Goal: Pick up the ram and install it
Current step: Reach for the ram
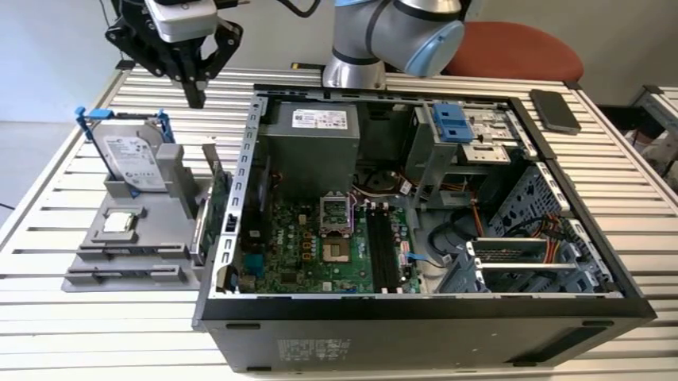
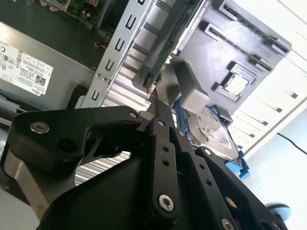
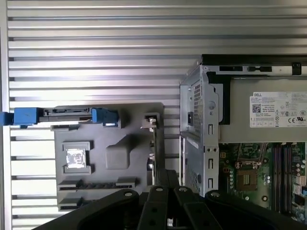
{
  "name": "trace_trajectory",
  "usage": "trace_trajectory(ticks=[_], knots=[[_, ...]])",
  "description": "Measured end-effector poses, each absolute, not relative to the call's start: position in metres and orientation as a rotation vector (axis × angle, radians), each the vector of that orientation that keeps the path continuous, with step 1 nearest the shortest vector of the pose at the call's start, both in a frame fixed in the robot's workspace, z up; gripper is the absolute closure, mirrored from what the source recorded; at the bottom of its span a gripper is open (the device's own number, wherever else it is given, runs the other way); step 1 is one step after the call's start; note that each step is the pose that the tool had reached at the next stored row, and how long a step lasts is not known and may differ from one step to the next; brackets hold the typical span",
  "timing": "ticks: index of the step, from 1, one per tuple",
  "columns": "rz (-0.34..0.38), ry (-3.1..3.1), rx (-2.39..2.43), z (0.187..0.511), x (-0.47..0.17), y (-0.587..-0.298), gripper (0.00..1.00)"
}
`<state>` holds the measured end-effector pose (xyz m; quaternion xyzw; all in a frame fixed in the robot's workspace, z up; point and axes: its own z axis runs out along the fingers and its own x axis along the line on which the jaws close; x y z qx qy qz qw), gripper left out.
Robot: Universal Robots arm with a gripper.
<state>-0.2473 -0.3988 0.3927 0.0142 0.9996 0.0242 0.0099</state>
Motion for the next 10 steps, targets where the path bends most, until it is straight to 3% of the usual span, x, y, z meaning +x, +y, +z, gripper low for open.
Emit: trace_trajectory(ticks=[10], knots=[[0.076, 3.121, 0.030, 0.393, -0.278, -0.399, 1.00]])
